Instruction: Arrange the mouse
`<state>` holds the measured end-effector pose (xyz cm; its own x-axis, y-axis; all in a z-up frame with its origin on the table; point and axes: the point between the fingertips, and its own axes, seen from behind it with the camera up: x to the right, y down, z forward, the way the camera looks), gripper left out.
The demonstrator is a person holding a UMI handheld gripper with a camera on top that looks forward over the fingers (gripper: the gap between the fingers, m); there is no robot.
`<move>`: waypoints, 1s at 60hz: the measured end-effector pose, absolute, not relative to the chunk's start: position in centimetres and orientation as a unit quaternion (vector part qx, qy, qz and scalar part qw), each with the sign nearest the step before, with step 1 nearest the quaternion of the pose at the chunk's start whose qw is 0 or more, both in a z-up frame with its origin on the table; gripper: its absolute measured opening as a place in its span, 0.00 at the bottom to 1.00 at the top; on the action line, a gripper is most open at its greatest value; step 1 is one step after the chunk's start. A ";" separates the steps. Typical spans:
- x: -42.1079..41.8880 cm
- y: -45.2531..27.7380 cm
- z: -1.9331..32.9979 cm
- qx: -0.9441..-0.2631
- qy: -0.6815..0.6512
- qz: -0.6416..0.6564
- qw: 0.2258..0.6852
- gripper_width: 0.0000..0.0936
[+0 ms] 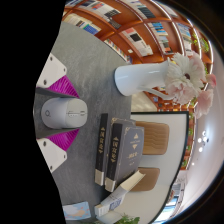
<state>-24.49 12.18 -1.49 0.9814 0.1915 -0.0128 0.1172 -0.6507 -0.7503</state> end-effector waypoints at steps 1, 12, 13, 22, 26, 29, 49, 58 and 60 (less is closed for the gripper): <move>-24.5 12.2 -1.5 -0.909 -0.086 0.046 0.406 0.55; -24.1 12.1 -1.8 -0.924 -0.105 0.048 0.363 0.38; -24.0 12.2 -1.8 -0.926 -0.104 0.049 0.361 0.36; -21.9 12.5 3.5 -0.914 -0.107 0.061 0.386 0.36; -19.4 12.7 9.0 -0.896 -0.109 0.067 0.426 0.36; -16.5 13.3 13.2 -0.881 -0.113 0.057 0.456 0.36; 8.4 12.8 28.2 -0.828 -0.072 -0.013 0.556 0.36; 17.8 11.8 20.3 -0.867 -0.043 -0.043 0.494 0.36; 19.2 11.6 18.1 -0.879 -0.038 -0.045 0.473 0.36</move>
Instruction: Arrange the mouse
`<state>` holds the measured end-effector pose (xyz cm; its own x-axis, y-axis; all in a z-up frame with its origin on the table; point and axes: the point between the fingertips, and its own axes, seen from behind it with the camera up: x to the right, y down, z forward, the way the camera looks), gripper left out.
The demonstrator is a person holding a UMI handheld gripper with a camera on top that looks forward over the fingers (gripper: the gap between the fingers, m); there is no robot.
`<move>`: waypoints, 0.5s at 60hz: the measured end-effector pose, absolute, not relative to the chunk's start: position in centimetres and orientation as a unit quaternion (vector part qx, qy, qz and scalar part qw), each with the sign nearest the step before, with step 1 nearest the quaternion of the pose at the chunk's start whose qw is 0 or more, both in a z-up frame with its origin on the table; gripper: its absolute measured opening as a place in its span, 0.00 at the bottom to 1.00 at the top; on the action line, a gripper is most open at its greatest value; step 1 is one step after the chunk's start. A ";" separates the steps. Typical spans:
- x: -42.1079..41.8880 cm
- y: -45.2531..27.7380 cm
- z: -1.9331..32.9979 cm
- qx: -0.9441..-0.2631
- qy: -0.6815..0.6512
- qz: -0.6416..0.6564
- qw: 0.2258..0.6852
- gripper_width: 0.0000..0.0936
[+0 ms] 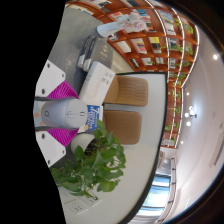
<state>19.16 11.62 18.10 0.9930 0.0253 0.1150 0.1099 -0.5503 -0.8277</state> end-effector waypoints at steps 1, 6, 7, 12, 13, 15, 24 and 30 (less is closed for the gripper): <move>19.7 11.5 16.9 -0.884 -0.040 -0.045 0.463 0.36; 21.5 10.5 10.6 -0.908 -0.041 -0.038 0.415 0.36; 21.8 10.4 9.5 -0.912 -0.042 -0.035 0.406 0.36; 22.7 9.7 4.6 -0.929 -0.039 -0.024 0.368 0.36; 22.7 9.6 3.8 -0.931 -0.038 -0.021 0.362 0.36; 22.4 9.4 2.1 -0.934 -0.034 -0.015 0.356 0.36; 22.7 8.9 -0.6 -0.939 -0.028 -0.007 0.344 0.36; 22.5 8.9 -1.0 -0.937 -0.024 -0.005 0.347 0.39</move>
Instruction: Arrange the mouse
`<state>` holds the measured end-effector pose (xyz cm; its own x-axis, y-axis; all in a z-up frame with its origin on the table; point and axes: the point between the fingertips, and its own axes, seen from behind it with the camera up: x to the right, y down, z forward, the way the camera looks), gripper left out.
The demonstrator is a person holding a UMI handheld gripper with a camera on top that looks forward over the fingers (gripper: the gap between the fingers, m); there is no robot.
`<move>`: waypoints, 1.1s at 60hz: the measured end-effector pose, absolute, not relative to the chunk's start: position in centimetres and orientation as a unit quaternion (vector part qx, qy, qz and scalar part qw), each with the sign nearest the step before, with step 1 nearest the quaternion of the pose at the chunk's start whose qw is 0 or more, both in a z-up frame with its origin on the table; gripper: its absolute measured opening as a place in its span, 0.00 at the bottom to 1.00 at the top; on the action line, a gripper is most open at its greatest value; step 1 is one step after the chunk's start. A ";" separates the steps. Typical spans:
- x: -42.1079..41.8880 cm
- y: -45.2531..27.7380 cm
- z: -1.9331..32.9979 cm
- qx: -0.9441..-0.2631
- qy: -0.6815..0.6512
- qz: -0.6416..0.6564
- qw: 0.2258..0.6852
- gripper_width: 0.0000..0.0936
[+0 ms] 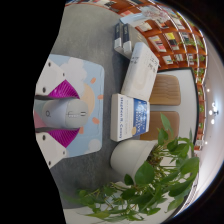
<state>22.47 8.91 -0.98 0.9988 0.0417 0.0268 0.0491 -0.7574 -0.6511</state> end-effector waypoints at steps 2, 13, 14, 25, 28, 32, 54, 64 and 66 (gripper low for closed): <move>22.5 8.9 -1.0 -0.937 -0.024 -0.006 0.348 0.41; 22.8 9.0 -1.2 -0.939 0.001 0.002 0.344 0.58; 22.8 8.9 -1.1 -0.939 0.003 0.002 0.343 0.61; 22.5 7.3 2.0 -0.940 0.004 -0.020 0.339 0.92; 22.0 6.7 4.2 -0.935 0.008 -0.023 0.354 0.92; 21.3 5.7 7.6 -0.927 0.013 -0.030 0.373 0.92; 15.1 -3.9 20.6 -0.886 0.022 -0.032 0.461 0.92; 13.0 -7.8 21.7 -0.882 0.027 -0.029 0.470 0.92; 12.7 -8.4 21.7 -0.882 0.026 -0.029 0.469 0.92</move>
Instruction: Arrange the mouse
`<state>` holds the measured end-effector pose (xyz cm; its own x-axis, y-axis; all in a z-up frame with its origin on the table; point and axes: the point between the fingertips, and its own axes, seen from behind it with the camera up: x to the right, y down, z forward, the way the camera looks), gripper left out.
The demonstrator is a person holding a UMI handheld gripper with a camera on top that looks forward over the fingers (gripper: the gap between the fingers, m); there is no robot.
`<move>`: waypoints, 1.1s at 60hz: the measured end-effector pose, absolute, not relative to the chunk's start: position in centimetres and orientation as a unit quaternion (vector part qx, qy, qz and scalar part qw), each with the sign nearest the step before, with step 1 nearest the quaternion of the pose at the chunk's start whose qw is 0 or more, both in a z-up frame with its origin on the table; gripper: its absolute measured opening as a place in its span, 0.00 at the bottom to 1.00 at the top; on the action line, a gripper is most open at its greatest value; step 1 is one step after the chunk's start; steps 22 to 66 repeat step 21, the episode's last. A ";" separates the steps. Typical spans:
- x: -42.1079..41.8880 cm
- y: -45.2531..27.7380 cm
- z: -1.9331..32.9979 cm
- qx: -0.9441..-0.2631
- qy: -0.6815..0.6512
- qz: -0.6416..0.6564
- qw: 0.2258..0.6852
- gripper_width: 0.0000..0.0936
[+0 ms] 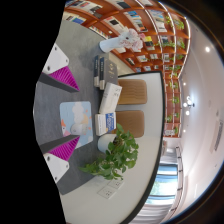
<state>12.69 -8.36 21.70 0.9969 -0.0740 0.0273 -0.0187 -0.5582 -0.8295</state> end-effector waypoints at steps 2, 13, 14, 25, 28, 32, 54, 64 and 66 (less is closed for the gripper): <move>12.4 -8.9 21.7 -0.882 0.026 -0.031 0.470 0.92; 10.3 -11.0 22.0 -0.881 0.020 -0.028 0.472 0.92; 10.1 -11.1 22.0 -0.881 0.019 -0.028 0.471 0.92; 9.2 -11.8 22.2 -0.881 0.013 -0.027 0.473 0.92; 9.2 -11.8 22.2 -0.881 0.013 -0.027 0.473 0.92; 9.2 -11.8 22.2 -0.881 0.013 -0.027 0.473 0.92; 9.2 -11.8 22.2 -0.881 0.013 -0.027 0.473 0.92; 9.2 -11.8 22.2 -0.881 0.013 -0.027 0.473 0.92; 9.2 -11.8 22.2 -0.881 0.013 -0.027 0.473 0.92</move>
